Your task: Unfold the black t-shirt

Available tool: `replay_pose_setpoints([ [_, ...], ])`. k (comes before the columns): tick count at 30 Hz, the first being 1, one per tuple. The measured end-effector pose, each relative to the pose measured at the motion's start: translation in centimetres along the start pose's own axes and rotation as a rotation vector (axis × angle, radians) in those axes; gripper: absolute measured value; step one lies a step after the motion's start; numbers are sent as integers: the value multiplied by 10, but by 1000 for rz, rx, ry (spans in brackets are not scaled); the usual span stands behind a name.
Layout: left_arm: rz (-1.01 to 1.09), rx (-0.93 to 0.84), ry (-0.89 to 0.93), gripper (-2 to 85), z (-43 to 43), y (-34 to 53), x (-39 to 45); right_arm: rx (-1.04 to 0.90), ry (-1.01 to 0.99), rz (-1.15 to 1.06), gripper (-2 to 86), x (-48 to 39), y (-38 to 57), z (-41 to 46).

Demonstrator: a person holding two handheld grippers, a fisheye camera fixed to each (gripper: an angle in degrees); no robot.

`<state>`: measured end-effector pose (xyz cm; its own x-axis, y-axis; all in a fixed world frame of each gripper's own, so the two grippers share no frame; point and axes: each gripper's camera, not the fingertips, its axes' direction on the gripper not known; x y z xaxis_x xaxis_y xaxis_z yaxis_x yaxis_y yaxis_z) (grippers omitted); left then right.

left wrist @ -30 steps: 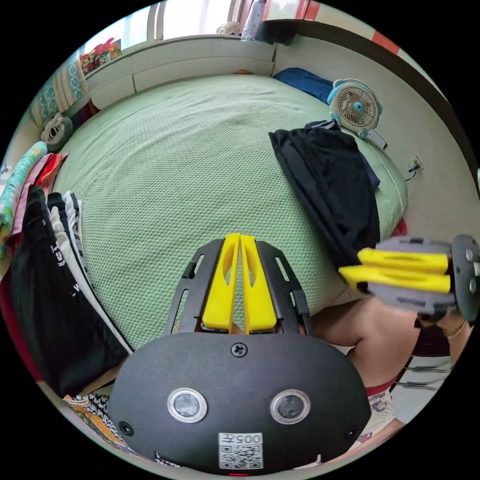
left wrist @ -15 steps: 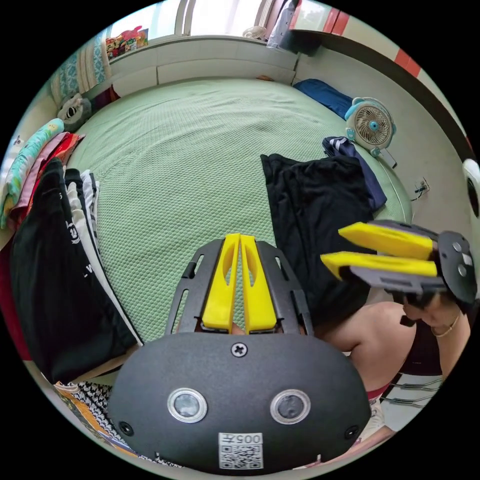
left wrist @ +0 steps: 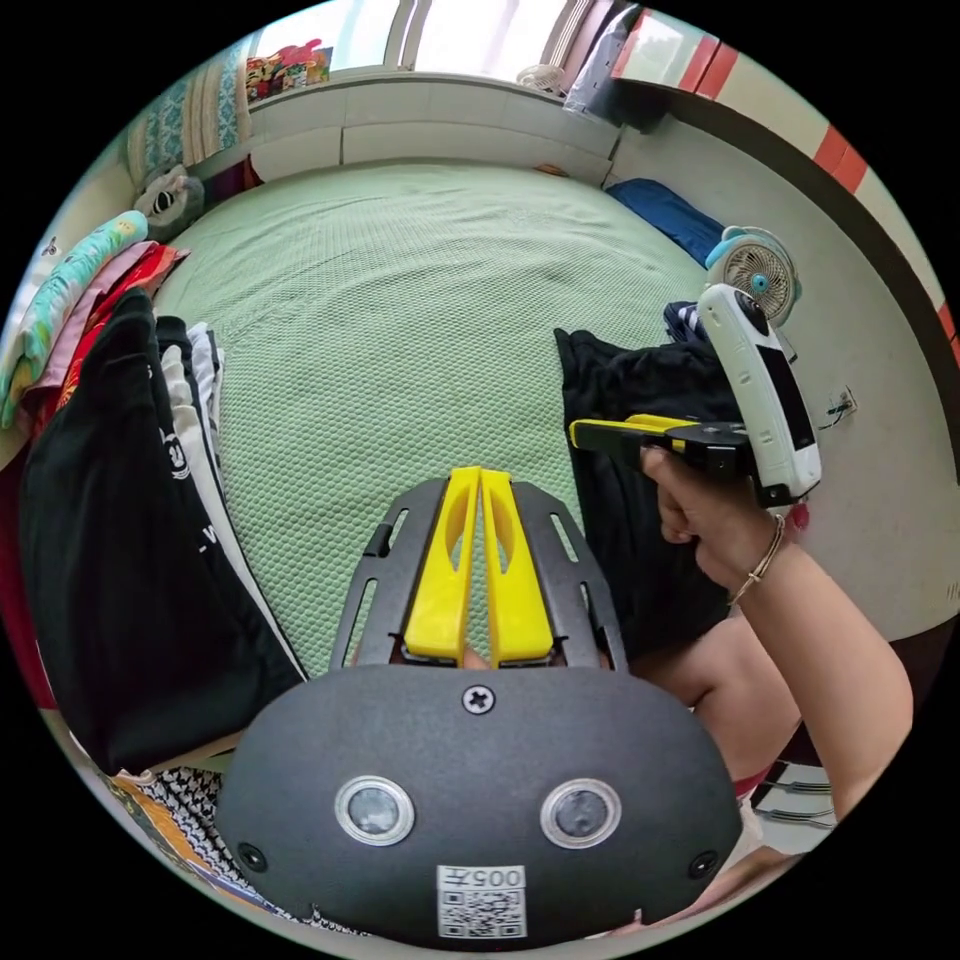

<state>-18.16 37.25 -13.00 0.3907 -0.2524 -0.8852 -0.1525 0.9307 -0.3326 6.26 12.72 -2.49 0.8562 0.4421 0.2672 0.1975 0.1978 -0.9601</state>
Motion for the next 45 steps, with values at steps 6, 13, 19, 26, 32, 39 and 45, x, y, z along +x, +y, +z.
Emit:
replay_pose_setpoints([
  [6,-27,4,22,-7,-10,6,-27,-2,-5,-43,52,-6,-10,-4],
  [13,-69,29,58,-7,-24,15,-56,41,-98,-133,7,-36,-7,-22],
  [19,-101,32,37,-6,-29,19,-74,113,-191,-224,6,-101,-32,-51],
  [26,-169,15,26,-7,-29,18,-89,218,-272,-279,31,-167,-73,-103],
  [32,-221,17,37,-7,-30,18,-96,185,-229,-444,68,-171,-18,-101],
  [39,-253,-11,-30,-7,-26,32,-86,159,-249,-421,64,-161,46,-68],
  [45,-210,-51,-114,-7,-20,41,-68,133,-193,-437,45,-181,78,-41],
])
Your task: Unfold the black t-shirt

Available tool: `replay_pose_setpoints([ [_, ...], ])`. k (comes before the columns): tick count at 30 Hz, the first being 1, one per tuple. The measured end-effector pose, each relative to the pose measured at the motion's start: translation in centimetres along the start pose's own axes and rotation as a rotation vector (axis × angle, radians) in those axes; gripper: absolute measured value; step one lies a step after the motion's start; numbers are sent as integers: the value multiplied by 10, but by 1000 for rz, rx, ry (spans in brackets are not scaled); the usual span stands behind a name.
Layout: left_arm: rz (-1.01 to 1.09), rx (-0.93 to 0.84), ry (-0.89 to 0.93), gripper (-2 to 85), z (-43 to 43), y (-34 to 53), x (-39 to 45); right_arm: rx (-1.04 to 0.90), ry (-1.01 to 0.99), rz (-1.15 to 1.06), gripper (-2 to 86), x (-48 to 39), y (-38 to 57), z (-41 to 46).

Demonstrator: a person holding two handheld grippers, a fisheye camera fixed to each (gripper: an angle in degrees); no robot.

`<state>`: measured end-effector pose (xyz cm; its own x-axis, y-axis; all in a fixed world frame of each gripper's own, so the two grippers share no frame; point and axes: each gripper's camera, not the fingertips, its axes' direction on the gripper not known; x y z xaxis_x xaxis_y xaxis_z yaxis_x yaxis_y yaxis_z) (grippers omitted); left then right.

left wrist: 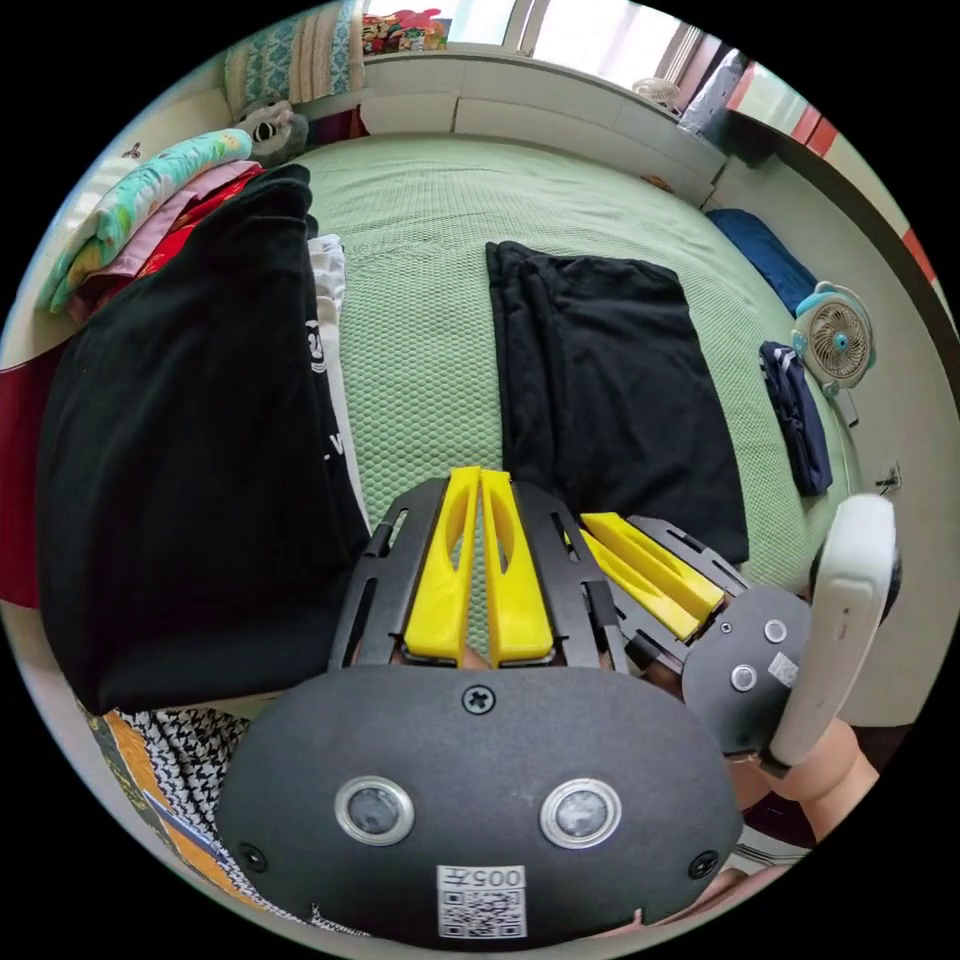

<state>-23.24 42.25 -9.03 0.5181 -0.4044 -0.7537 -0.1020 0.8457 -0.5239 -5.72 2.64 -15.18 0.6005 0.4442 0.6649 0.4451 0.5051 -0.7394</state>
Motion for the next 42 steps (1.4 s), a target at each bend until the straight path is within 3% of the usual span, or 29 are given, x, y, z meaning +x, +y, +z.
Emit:
replay_pose_setpoints([
  [4,4,-15,-16,-7,0,7,11,-151,-15,-35,14,-7,-16,-4],
  [9,67,-2,-157,-7,-3,21,45,-142,-274,26,-7,11,-18,-26],
  [14,83,-61,-322,-7,7,29,68,-47,-119,109,-9,31,-13,-47],
  [19,38,-53,-206,-6,1,36,75,-30,-137,152,-10,46,-9,-53],
  [32,178,130,-219,-3,-49,17,137,47,-13,193,-11,69,8,-54],
  [39,192,218,-241,-3,-58,33,139,25,-71,212,-11,79,13,-44],
  [42,166,251,-272,-3,-70,33,128,83,-196,156,-11,74,15,-47],
])
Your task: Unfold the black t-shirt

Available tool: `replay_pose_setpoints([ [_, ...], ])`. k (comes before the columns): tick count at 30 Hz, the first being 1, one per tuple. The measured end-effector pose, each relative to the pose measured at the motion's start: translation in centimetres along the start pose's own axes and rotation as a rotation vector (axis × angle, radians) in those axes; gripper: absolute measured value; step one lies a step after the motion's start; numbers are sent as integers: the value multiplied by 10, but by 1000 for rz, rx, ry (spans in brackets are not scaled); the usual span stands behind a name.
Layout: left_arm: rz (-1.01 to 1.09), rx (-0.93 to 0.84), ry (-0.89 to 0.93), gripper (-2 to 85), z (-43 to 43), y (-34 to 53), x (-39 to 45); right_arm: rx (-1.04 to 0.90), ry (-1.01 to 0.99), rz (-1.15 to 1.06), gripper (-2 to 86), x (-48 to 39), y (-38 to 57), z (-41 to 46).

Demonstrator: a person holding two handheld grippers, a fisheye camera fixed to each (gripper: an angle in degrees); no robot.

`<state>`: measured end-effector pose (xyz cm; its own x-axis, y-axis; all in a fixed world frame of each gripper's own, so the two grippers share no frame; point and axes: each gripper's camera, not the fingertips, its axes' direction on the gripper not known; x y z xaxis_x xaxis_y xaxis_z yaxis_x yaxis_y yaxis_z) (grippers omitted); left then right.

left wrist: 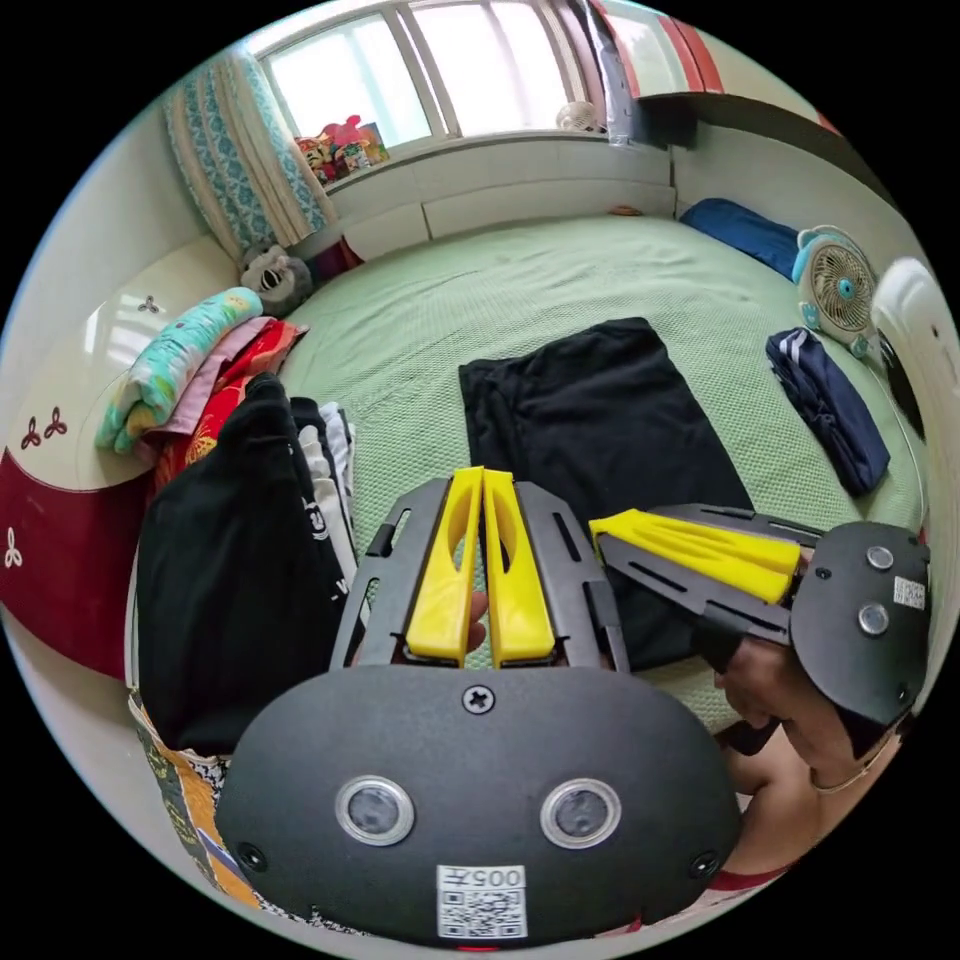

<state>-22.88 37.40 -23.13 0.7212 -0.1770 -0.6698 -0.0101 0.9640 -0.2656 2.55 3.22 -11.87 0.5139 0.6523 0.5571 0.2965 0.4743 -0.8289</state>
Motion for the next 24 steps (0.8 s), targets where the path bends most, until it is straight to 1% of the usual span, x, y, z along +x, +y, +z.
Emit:
replay_pose_setpoints([
  [2,-38,-21,27,-3,-1,-1,-13,39,-52,-50,-11,-6,3,0],
  [4,-143,15,72,-3,-8,0,-33,62,-15,-89,-11,-13,6,4],
  [6,-196,31,104,-3,-13,0,-46,67,25,-139,-11,-20,9,8],
  [12,-162,-15,73,-5,-13,-3,-64,53,61,-207,-8,-31,17,28],
  [15,-195,-19,114,-6,-13,0,-78,25,-10,-200,0,-33,17,29],
  [19,-213,-10,167,-7,-13,2,-96,-18,-104,-194,41,-35,16,32],
  [24,-227,-6,178,-7,-9,2,-111,-32,-114,-217,78,-35,14,32],
])
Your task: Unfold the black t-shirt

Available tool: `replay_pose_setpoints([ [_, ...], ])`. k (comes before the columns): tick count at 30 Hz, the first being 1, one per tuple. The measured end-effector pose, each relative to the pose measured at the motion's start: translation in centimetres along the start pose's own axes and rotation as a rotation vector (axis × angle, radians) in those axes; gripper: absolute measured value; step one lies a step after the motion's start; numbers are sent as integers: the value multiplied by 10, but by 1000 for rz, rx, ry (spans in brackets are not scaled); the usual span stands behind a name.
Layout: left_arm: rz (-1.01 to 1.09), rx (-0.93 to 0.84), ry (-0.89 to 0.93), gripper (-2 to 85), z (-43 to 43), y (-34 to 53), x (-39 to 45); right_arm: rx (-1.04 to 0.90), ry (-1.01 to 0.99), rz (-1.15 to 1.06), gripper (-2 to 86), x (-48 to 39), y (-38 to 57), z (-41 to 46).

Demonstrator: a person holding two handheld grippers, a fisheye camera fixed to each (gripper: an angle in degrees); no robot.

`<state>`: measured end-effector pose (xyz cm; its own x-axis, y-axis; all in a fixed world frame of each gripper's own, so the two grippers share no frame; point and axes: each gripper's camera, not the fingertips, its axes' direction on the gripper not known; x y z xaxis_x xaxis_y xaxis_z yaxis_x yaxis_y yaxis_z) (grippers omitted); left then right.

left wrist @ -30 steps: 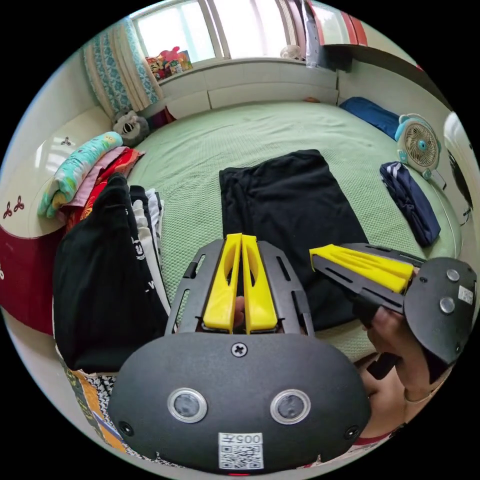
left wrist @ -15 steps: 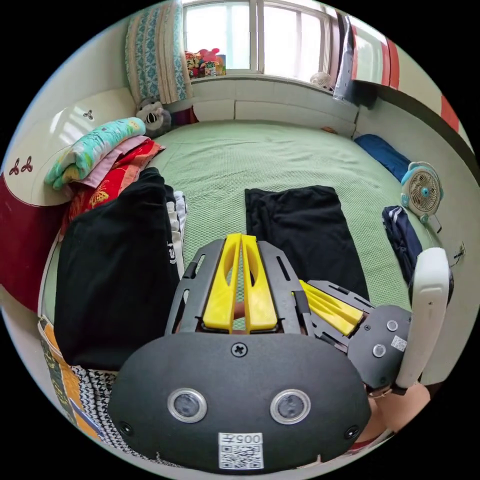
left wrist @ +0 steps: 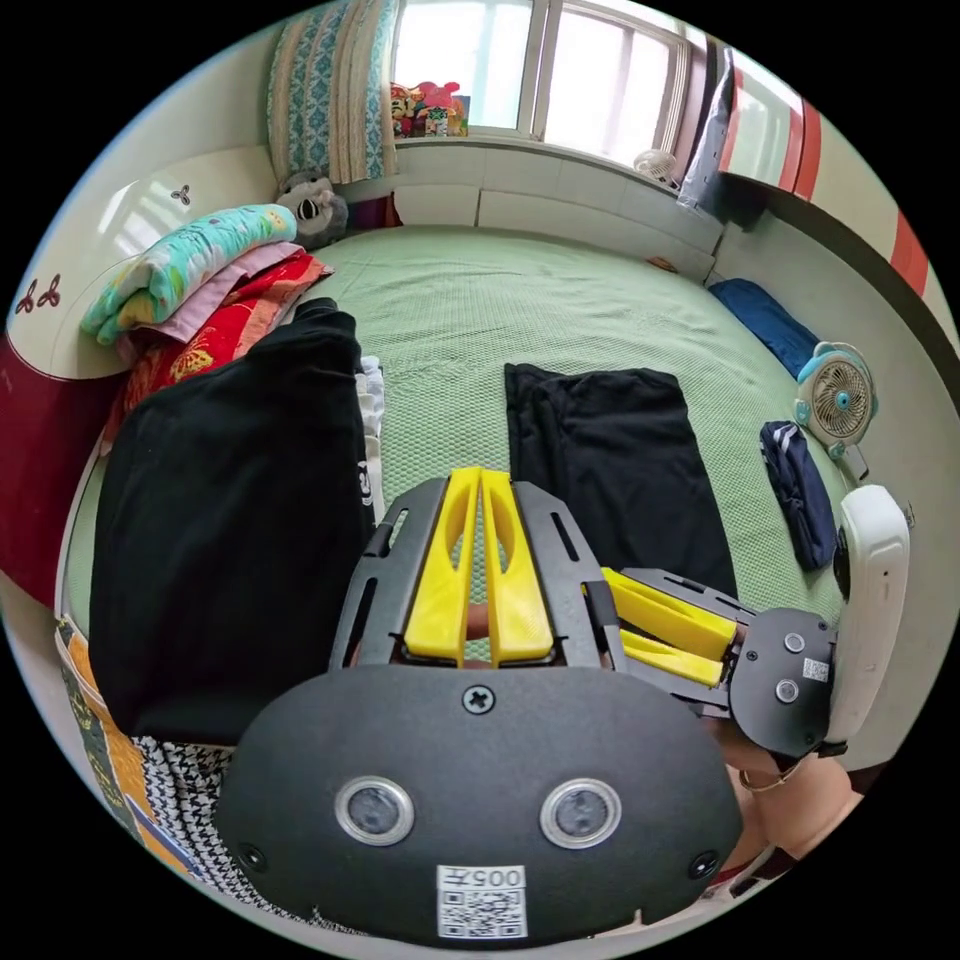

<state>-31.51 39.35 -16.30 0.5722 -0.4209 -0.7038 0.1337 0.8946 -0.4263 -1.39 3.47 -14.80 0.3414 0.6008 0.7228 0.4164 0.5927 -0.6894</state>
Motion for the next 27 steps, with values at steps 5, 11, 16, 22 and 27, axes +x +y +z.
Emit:
replay_pose_setpoints([
  [5,2,3,40,-7,3,-7,-11,14,-18,-26,96,-3,-1,0],
  [11,69,-54,-46,-6,11,-12,-16,-20,-27,-41,109,-2,-5,11],
  [16,125,-96,1,-7,19,-21,-20,-6,-76,-28,137,5,-6,13],
  [22,97,-108,57,-6,30,-32,-34,-40,11,-8,180,6,-10,27],
  [27,159,-113,-4,-6,37,-40,-31,-70,64,-30,183,-2,-7,43],
])
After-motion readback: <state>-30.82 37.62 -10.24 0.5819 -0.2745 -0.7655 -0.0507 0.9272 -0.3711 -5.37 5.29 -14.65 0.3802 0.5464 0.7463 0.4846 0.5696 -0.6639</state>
